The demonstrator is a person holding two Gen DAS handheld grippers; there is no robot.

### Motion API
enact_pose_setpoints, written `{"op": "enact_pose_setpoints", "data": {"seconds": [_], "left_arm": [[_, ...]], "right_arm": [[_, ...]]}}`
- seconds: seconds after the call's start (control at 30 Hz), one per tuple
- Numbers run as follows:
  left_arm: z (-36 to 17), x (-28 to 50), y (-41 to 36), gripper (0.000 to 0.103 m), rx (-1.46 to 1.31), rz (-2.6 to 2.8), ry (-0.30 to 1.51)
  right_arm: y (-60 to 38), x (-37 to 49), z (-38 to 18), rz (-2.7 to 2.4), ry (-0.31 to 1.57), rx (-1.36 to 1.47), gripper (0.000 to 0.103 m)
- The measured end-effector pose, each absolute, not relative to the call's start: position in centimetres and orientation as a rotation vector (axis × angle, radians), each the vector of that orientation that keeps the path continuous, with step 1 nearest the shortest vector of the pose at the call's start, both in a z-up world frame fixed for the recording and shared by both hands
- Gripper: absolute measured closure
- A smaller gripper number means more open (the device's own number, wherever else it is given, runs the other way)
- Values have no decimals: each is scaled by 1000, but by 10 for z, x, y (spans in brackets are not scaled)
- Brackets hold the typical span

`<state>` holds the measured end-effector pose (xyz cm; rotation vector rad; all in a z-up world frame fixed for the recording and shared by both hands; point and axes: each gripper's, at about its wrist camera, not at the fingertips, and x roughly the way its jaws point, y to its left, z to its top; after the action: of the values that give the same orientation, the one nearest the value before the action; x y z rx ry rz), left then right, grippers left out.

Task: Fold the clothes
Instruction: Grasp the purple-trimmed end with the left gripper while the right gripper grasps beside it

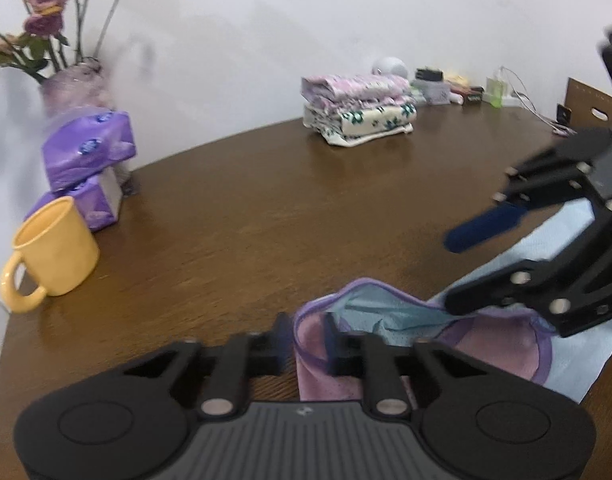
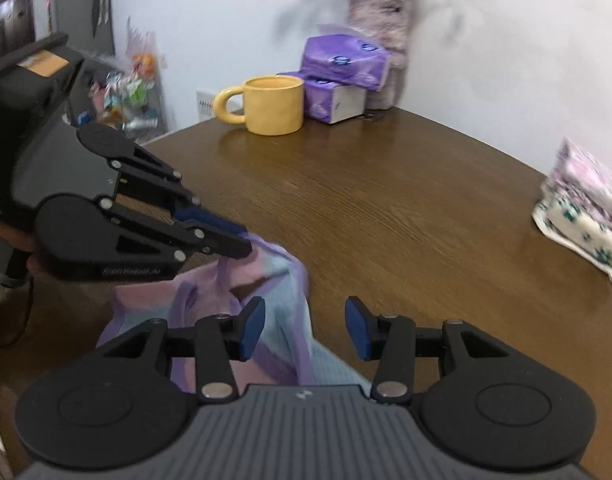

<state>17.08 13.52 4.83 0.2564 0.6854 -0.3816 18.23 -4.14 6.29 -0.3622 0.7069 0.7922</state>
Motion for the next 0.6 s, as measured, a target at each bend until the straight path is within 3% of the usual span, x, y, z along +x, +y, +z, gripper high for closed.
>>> {"op": "enact_pose_setpoints", "data": {"seconds": [0.27,0.47,0.6], "left_arm": [[57,150,147,102,192,-385,612],[55,137,148,102,142,-396,606],[51,129,145,102,103,-419,614]], "right_arm": [[-5,202,53,840,748,-458,61],[4,201,54,880,721,-468,71],[9,199,51,905,707,-476,88]]}}
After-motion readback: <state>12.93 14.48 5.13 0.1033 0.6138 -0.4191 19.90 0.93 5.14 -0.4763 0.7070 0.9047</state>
